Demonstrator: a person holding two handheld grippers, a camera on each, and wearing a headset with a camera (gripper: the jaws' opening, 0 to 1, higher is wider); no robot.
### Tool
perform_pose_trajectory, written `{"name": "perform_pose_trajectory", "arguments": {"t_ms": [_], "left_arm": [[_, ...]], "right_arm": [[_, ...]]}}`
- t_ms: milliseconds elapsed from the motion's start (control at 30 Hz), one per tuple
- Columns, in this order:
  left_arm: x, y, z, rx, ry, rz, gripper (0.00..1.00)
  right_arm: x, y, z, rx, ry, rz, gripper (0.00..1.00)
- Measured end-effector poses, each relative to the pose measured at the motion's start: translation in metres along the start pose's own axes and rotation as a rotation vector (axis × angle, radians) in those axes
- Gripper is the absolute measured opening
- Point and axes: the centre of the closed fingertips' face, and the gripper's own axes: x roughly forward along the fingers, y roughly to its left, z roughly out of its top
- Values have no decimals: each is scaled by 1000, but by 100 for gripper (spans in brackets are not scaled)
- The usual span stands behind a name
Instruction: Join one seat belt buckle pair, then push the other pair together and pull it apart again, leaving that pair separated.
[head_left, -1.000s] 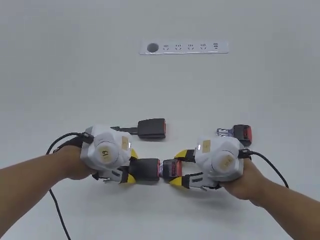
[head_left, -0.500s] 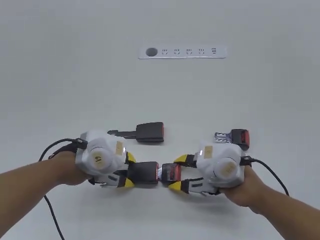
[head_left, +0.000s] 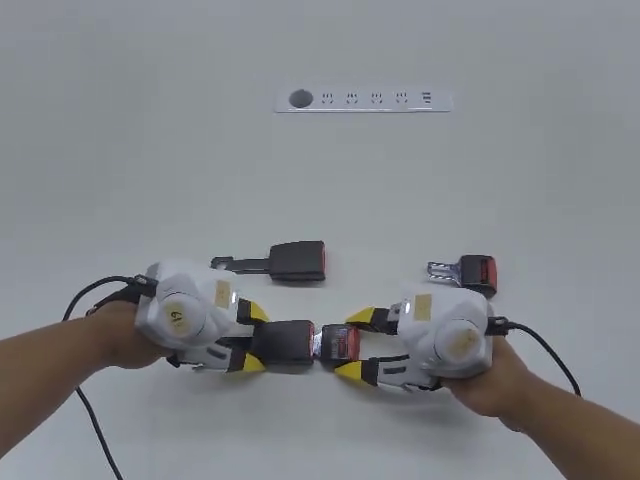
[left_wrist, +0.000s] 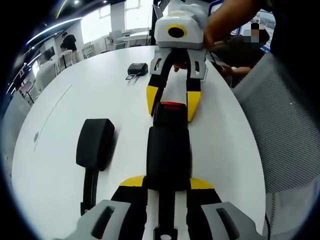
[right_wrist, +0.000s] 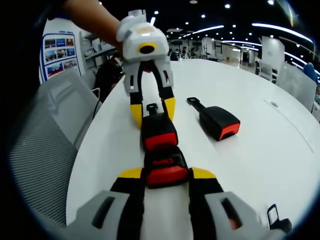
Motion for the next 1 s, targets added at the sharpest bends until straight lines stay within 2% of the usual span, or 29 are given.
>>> {"name": "perform_pose_trajectory", "arguments": {"t_ms": [467, 933, 1000], "left_arm": [[0, 0, 0, 14, -27, -5, 30], [1, 0, 1, -7, -42, -8, 30], [1, -1, 2, 13, -35, -4, 31]], "right_arm": [[0, 0, -1, 8, -14, 7, 33], [-1, 1, -1, 3, -13, 4, 33], [0, 1, -1, -2, -10, 2, 33]]}}
